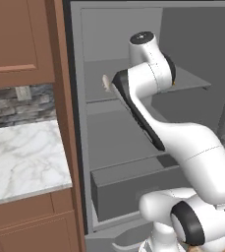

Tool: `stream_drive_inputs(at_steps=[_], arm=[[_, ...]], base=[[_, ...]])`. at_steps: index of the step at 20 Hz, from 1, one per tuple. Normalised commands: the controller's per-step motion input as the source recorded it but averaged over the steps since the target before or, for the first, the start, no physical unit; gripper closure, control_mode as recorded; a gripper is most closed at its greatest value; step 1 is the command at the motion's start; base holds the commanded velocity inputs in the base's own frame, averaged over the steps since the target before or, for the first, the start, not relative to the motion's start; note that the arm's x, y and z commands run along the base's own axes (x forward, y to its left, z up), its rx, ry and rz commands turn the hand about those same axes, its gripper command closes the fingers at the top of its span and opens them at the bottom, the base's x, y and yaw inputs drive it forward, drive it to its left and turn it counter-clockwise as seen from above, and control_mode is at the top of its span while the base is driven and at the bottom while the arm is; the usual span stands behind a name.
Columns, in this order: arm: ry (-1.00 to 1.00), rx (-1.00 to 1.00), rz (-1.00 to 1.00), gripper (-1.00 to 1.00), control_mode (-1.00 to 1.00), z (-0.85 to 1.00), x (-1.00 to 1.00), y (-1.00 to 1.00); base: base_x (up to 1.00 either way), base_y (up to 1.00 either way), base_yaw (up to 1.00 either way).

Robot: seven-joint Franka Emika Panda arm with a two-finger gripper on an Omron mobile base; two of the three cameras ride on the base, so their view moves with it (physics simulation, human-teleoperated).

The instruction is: Open the fridge, remove the tangerine, carrot, and fish, and place them on any counter.

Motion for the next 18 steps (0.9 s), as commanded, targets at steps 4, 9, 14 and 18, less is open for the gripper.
stream_drive_inputs(at_steps=[4,9,14,18], arm=[[0.0,0.0,0.0,-1.0,1.0,0.0,0.0,0.0],[-0.09,0.0,0.05,-1.0,-1.0,-0.03,0.12,0.0],[-0.34,0.01,0.1,-1.0,-1.0,-0.07,0.17,0.0],[-0.32,0.04,0.04,-1.0,-1.0,-0.03,0.09,-0.14]], base=[[0.66,0.0,0.0],[0.26,0.0,0.02],[0.0,0.0,0.0],[0.0,0.0,0.0]])
